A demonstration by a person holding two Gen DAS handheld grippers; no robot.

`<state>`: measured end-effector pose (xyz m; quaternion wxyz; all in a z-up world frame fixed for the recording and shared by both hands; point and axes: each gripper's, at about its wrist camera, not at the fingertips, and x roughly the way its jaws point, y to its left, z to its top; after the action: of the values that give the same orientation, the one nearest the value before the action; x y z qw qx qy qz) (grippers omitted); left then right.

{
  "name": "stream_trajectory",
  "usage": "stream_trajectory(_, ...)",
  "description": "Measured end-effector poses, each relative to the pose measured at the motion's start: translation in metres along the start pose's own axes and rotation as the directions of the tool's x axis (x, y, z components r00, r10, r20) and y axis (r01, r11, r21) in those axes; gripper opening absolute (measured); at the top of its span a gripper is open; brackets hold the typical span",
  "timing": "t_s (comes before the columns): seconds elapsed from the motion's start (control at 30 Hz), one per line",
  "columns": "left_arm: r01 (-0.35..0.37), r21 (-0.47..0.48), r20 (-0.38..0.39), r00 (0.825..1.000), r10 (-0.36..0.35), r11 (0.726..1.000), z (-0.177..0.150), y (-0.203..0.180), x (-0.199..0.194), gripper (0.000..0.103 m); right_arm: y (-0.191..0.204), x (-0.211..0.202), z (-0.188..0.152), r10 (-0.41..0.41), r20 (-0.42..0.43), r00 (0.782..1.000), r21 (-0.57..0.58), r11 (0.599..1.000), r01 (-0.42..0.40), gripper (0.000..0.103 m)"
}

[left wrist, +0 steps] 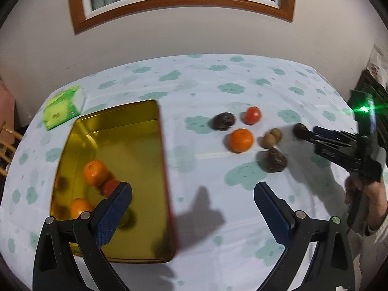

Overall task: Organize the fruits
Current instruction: 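Close the right gripper on a dark wrinkled fruit while the left moves toward the fruits, then close the left gripper on another dark wrinkled fruit while the right holds its own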

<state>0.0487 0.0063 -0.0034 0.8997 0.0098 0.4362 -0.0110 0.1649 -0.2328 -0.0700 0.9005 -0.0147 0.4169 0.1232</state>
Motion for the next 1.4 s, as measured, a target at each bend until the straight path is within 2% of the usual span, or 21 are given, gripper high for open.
stream_trajectory(0.2, 0.037, 0.025, -0.014, 0.999, -0.036, 0.999, 0.004, -0.024, 0.010, 0.100, 0.001, 0.019, 0.004, -0.009, -0.035, 0.999, -0.021, 1.000, 0.008, 0.045)
stream_trajectory(0.3, 0.052, 0.033, -0.027, 0.998, -0.051, 0.998, 0.004, -0.034, 0.017, 0.100, 0.004, 0.019, 0.003, -0.016, -0.030, 0.999, -0.041, 0.999, 0.014, 0.039)
stream_trajectory(0.43, 0.062, 0.036, -0.047, 0.997, -0.060, 0.997, 0.004, -0.043, 0.028, 0.100, 0.003, 0.017, 0.001, -0.019, -0.031, 0.999, -0.049, 0.999, 0.018, 0.039)
stream_trajectory(0.63, 0.093, 0.006, -0.087, 0.992, -0.092, 0.996, 0.007, -0.055, 0.045, 0.099, -0.028, 0.004, -0.011, -0.065, -0.030, 0.997, -0.002, 0.998, 0.065, 0.039)
stream_trajectory(0.77, 0.108, 0.005, -0.085, 0.991, -0.107, 0.994, 0.011, -0.066, 0.052, 0.098, -0.060, -0.008, -0.021, -0.123, -0.034, 0.992, 0.036, 0.992, 0.124, 0.039)
stream_trajectory(0.83, 0.107, 0.006, -0.076, 0.991, -0.106, 0.994, 0.014, -0.072, 0.055, 0.098, -0.069, -0.010, -0.023, -0.126, -0.035, 0.991, 0.053, 0.990, 0.128, 0.039)
stream_trajectory(0.97, 0.117, -0.005, -0.081, 0.990, -0.117, 0.993, 0.022, -0.084, 0.067, 0.097, -0.072, -0.012, -0.023, -0.136, -0.036, 0.990, 0.061, 0.989, 0.138, 0.039)
stream_trajectory(1.07, 0.116, -0.007, -0.084, 0.990, -0.116, 0.993, 0.025, -0.090, 0.076, 0.092, -0.073, -0.011, -0.022, -0.129, -0.036, 0.991, 0.064, 0.989, 0.131, 0.039)
stream_trajectory(1.4, 0.131, -0.033, -0.134, 0.982, -0.134, 0.991, 0.026, -0.096, 0.103, 0.065, -0.075, -0.011, -0.023, -0.117, -0.035, 0.992, 0.071, 0.990, 0.120, 0.042)
